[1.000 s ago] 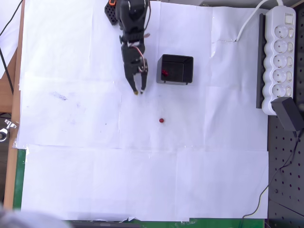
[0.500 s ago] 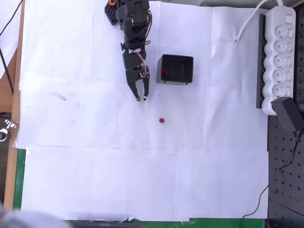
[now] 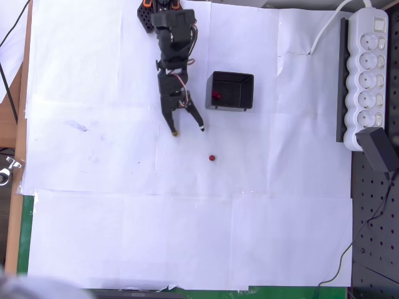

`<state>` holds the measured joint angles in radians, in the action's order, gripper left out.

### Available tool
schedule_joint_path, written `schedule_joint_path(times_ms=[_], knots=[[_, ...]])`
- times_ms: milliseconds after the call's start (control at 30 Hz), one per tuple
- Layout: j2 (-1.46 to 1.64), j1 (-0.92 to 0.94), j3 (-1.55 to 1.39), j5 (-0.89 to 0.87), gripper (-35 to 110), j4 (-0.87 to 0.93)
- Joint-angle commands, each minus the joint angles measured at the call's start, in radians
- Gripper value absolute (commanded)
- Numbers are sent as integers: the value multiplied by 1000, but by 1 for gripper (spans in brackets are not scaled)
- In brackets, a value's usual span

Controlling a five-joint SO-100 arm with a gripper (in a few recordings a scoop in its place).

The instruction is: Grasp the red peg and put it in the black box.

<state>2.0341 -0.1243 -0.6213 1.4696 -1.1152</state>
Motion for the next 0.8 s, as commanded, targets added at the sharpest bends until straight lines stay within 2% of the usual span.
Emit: schedule_joint_path(times_ms=[0,133,367,767], knots=[[6,-2,-112,-11,38,2],[23,-8,-176,6,38,25],[101,-14,-215,150,38,49],[178,-71,-273,94,38,18]])
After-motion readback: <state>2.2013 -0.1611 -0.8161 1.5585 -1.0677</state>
